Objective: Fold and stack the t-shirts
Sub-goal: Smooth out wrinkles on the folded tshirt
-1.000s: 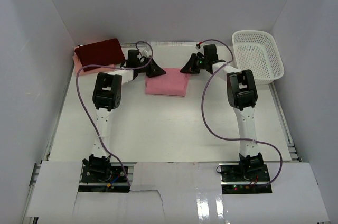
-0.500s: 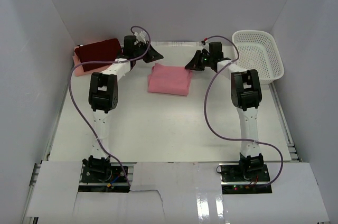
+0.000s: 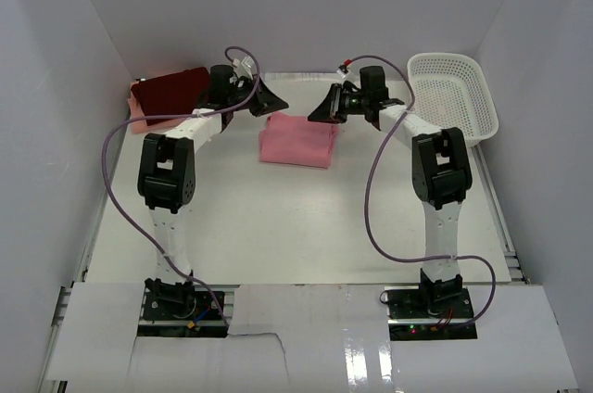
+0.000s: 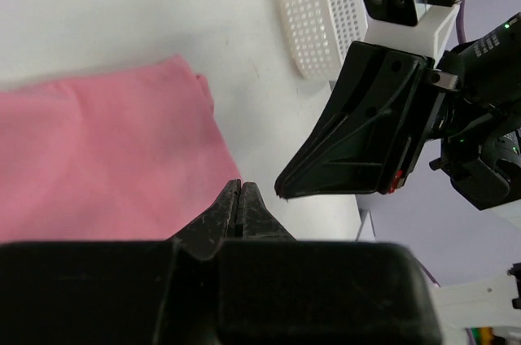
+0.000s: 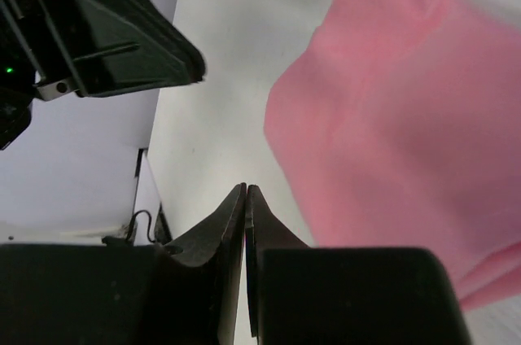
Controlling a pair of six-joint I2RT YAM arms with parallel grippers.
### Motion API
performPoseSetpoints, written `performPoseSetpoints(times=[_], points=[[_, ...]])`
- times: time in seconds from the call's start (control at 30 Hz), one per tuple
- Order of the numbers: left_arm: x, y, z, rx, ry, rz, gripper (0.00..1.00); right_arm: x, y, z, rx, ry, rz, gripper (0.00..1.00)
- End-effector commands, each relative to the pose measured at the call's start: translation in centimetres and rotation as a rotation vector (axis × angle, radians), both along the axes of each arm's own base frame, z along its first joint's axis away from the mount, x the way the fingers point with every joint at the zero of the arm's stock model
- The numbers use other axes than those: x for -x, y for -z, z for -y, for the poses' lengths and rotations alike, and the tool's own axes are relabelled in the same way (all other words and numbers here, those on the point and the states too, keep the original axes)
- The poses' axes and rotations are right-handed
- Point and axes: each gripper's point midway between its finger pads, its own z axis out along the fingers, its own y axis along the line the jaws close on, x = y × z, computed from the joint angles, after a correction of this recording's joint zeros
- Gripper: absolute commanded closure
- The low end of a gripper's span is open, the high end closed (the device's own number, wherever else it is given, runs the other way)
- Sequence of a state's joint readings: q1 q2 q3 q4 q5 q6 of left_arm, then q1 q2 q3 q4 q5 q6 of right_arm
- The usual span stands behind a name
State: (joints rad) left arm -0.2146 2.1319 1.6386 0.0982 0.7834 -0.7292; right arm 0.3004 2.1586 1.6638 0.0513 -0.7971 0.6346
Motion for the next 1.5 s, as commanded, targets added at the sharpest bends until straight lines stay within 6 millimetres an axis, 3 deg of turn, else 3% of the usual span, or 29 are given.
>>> performPoseSetpoints(times=[0.0,0.03,0.07,0.27,0.43,0.53,0.6,0.7,0.83,1.17,1.2,1.3,1.33,1.37,1.4,1.47], points=[[2.4,1.2,1.1,0.043,0.09,-0.062,1.0,2.9,0.9,-1.8,-0.054,-0.106,-0.084,0.92],[2.5,1.6,1.4,0.049,0.11,-0.069,1.0,2.9,1.9,-2.0,-0.047,-0.113,-0.11,0.92],[2.5,3.2,1.6,0.05,0.124,-0.103,1.0,3.1,2.3,-2.2,-0.049,-0.123,-0.121,0.92],[2.6,6.5,2.4,0.069,0.184,-0.175,1.0,4.5,6.4,-3.1,-0.048,-0.164,-0.238,0.92],[4.3,9.6,2.4,0.064,0.206,-0.259,1.0,6.4,10.2,-2.5,-0.017,-0.159,-0.344,0.92],[5.8,10.7,1.9,0.037,0.191,-0.287,1.0,8.1,12.0,-1.8,0.021,-0.148,-0.402,0.92],[7.2,12.5,1.8,-0.007,0.174,-0.342,1.0,8.8,14.0,-1.1,0.092,-0.127,-0.433,0.92],[7.3,14.7,1.6,-0.068,0.153,-0.364,1.0,8.6,15.2,-0.9,0.125,-0.123,-0.436,0.92],[6.8,13.5,1.7,-0.066,0.143,-0.337,1.0,7.8,13.4,-1.2,0.112,-0.124,-0.387,0.92],[4.8,4.4,1.2,-0.103,0.08,-0.184,0.98,6.7,5.3,-1.5,0.085,-0.15,-0.24,0.89],[4.8,2.5,0.9,-0.103,0.063,-0.144,0.96,6.8,3.8,-1.5,0.085,-0.151,-0.203,0.86],[4.1,1.5,-0.6,-0.134,-0.027,-0.096,0.88,6.6,1.9,-0.6,0.135,-0.125,-0.11,0.76],[3.7,0.5,-1.3,-0.147,-0.072,-0.066,0.79,6.6,1.5,-0.4,0.15,-0.116,-0.086,0.75],[3.5,0.8,-2.0,-0.159,-0.098,-0.067,0.69,6.6,1.8,0.1,0.182,-0.099,-0.06,0.71],[3.3,0.7,-2.3,-0.165,-0.115,-0.056,0.64,6.8,0.5,0.4,0.189,-0.088,-0.021,0.69],[2.5,0.9,-3.1,-0.179,-0.136,-0.043,0.55,7.1,0.8,1.3,0.23,-0.065,0.004,0.64]])
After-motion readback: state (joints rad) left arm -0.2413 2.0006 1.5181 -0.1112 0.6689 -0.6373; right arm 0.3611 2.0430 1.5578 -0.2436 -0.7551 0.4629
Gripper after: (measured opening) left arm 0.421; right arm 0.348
